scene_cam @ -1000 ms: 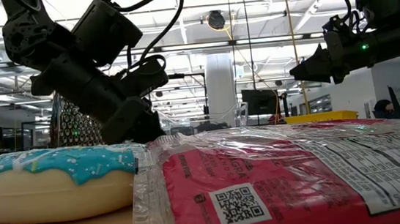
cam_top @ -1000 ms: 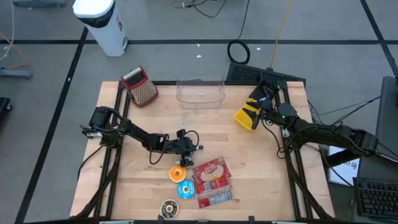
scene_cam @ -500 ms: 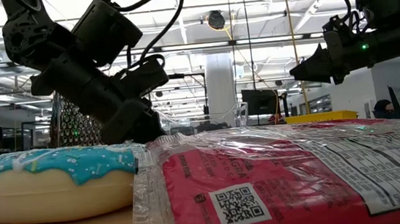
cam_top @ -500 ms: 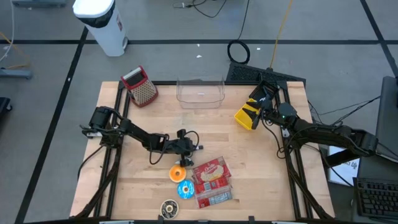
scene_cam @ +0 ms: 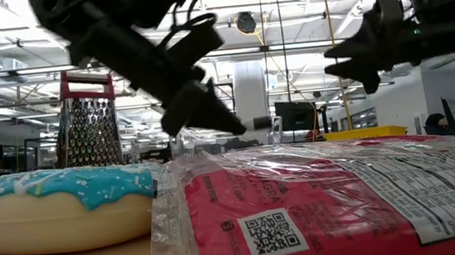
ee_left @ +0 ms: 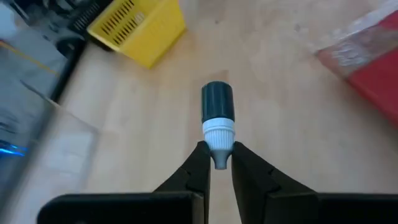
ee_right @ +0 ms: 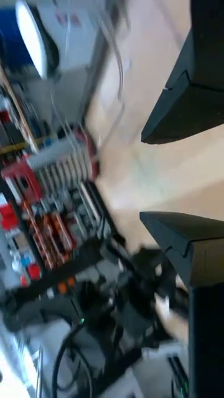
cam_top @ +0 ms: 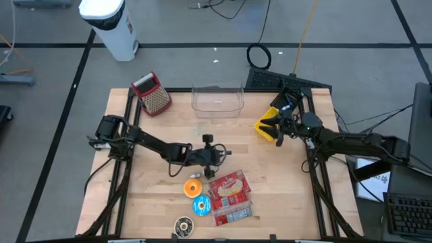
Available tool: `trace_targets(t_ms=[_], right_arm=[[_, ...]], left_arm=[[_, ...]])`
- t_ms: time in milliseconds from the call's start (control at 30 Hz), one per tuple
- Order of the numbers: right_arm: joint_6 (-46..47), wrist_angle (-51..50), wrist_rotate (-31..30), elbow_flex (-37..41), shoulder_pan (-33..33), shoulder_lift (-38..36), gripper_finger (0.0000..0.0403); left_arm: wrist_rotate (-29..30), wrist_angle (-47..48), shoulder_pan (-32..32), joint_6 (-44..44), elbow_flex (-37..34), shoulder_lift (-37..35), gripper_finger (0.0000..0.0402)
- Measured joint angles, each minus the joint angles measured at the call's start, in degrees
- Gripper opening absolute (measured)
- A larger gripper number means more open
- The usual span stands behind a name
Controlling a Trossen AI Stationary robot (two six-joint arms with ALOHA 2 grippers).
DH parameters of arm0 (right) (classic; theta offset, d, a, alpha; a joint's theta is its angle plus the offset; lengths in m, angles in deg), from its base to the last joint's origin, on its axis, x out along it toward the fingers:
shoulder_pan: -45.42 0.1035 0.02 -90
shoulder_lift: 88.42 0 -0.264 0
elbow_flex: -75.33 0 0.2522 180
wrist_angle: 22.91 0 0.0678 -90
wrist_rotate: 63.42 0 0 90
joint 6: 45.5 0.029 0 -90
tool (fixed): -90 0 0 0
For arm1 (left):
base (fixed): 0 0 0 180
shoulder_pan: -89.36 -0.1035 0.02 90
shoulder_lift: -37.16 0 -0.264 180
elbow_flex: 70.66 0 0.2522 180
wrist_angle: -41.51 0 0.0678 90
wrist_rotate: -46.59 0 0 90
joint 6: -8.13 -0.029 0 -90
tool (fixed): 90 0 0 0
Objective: Pick & Place Food Item
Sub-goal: Put the top green food coloring bottle into the black bin
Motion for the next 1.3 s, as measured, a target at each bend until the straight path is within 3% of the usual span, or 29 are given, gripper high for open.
trace_targets(t_ms=[267,467,700,1000,1300], right_arm=[[3.74,-2.36,5.71,-4.55,5.98,4.36,0.0184],[3.38,-0.51,5.78,-6.30,9.13,10.46,0.0237],[3.80,5.42,5.62,-9.86,12.90,18.67,0.0287],[4.90,12.65,-0.26,-13.88,15.83,28.58,0.0277],[6.76,19.80,-0.52,-16.08,17.20,35.83,0.0252]], left_arm=[[5.33,11.31,0.00,-12.70,13.46,0.00,0.0038],[10.26,15.51,-0.13,-21.43,19.75,-0.02,0.0038],[9.76,15.91,-1.18,-22.40,21.66,-0.02,0.0042],[8.64,15.70,-1.18,-21.46,21.66,-0.02,0.0039],[8.19,15.72,-1.18,-21.11,21.64,-0.02,0.0031]])
